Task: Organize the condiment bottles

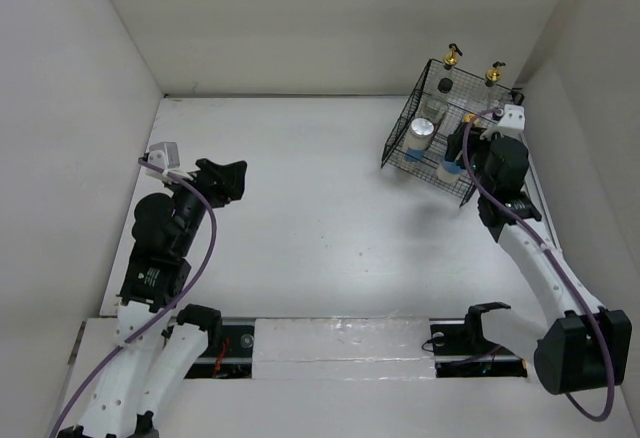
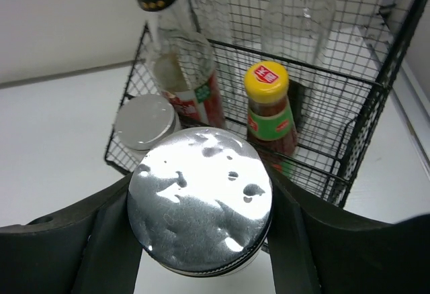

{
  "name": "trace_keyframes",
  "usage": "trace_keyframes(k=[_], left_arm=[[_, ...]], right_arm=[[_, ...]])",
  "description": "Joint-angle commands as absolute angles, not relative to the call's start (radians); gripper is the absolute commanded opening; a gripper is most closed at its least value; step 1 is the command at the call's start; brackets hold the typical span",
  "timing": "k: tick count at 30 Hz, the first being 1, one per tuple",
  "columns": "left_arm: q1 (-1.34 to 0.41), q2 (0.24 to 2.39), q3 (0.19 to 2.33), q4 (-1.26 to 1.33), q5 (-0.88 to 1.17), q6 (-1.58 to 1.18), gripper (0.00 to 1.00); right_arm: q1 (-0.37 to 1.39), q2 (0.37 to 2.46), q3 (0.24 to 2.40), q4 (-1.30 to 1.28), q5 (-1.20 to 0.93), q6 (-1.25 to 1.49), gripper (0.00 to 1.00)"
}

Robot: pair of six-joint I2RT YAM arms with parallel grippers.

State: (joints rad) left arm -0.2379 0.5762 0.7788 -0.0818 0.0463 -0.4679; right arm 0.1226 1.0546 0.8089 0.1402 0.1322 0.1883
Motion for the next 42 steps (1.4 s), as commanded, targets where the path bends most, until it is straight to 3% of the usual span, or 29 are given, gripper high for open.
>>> trace_keyframes(k=[1,17,34,42], left_arm=[[-0.232,0.587,0.784,-0.025,0.061,-0.454,0.69],[-0.232,0.597,0.784,-0.025,0.061,-0.454,0.75],[-0.232,0.615,0.784,-0.025,0.061,-0.454,0.79],[-0.232,0.615,0.784,-0.025,0.061,-0.454,0.81]], right_arm=[[0.095,1.061,0.868,0.235,0.147,0.196,0.54],[0.074,1.189,0.847,0.485,0.204,0.175,0.54],[0.104,1.354,0.793,0.518,0.245,0.175,0.54],[0.114,1.408,0.793,0.494,0.276,0.175,0.71]])
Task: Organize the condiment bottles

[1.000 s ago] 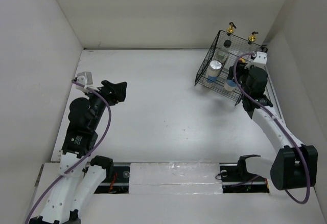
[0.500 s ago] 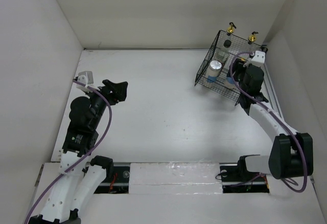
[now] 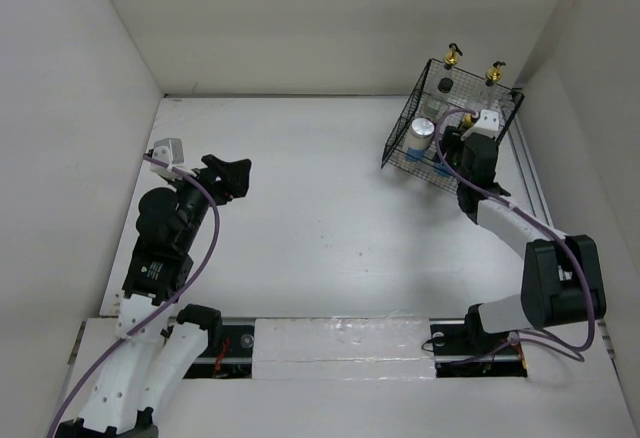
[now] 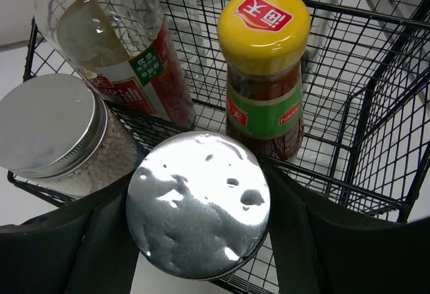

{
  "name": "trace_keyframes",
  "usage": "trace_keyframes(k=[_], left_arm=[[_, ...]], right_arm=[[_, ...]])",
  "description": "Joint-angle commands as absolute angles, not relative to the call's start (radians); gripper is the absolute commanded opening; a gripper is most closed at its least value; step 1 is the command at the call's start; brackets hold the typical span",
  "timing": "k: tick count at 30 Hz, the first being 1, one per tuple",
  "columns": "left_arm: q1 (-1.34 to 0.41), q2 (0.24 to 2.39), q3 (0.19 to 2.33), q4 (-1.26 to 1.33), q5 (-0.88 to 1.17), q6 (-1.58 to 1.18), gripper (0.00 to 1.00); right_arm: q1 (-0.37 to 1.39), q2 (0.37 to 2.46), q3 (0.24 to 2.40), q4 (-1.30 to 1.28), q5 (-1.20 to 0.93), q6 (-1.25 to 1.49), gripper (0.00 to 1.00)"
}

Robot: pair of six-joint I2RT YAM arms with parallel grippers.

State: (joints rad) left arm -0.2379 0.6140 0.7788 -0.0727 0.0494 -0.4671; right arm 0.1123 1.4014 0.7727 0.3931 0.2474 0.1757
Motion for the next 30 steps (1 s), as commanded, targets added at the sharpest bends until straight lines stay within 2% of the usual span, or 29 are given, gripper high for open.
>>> trace_keyframes(k=[1,6,9,12,14,22,30], left_arm=[[-0.232,0.615,0.784,-0.025,0.061,-0.454,0.82],[-0.232,0.615,0.784,-0.034,0.061,-0.454,0.84],[-0.232,0.615,0.784,-0.034,0.061,-0.454,0.85],[-0.232,0.615,0.784,-0.034,0.080,-0.445,0.96],[-0.232,0.624,0.793,-0.034,0.080,-0.445,0.99],[-0.232,0.624,0.793,-0.034,0.089,-0.456,0.99],[-0.232,0.614,0.793,-0.034,0.098,-0.456,0.99]], right_arm=[[0.114,1.408,0.793,0.482,0.287,0.175,0.72],[0.123,1.398,0.793,0.462,0.307,0.184,0.80],[0.133,1.367,0.793,0.437,0.307,0.184,0.89],[0.155,1.306,0.811,0.398,0.316,0.184,1.00],[0.164,1.243,0.822,0.376,0.325,0.184,1.00],[0.209,0.994,0.868,0.217,0.256,0.164,1.00],[0.386,0.897,0.847,0.157,-0.180,0.152,1.00]])
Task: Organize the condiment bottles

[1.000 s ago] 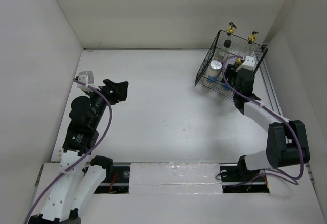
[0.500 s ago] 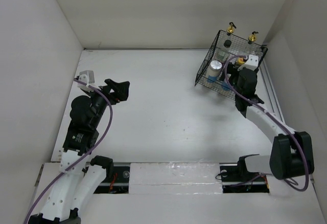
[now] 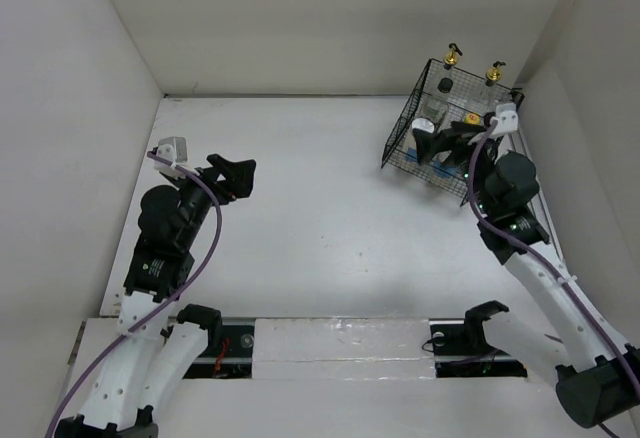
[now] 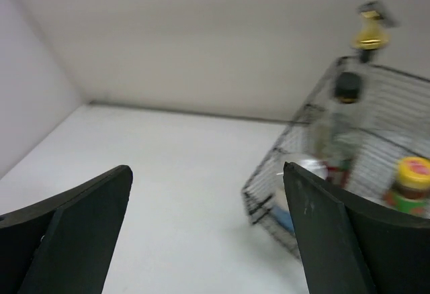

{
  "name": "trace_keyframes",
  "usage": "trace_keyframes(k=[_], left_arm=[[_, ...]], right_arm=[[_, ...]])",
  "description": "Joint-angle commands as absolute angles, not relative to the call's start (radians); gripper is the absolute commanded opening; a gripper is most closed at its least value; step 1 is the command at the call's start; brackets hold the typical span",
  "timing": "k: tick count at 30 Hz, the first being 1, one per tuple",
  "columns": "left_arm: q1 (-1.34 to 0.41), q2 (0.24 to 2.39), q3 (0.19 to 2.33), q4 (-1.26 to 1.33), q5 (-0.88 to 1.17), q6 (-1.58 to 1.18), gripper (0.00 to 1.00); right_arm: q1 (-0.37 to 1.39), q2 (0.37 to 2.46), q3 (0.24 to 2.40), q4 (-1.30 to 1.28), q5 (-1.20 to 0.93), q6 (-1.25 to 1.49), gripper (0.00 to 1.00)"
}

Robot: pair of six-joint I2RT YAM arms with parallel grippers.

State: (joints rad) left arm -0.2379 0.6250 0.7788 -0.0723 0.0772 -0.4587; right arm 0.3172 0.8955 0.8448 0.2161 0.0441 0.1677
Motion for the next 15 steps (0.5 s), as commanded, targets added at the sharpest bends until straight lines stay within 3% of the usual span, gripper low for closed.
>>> trace_keyframes(k=[1,5,10,15], left_arm=[[-0.232,0.604,0.793,-0.034,0.098,-0.456,0.99],[-0.232,0.595,0.793,-0.034,0.109,-0.456,0.99],[-0.232,0.595,0.793,-0.025,0.138,-0.456,0.99],[-0.232,0.595,0.793,-0.025,0.138,-0.446,0.99]], right_arm=[[0.409,0.885,0.825,0.156,-0.225,0.152,1.00],[0.543,0.842,0.747,0.124,-0.327,0.143,1.00],[0.687,0.819,0.657,0.089,-0.200,0.143,1.00],[0.719,0.799,0.643,0.063,-0.154,0.143,1.00]])
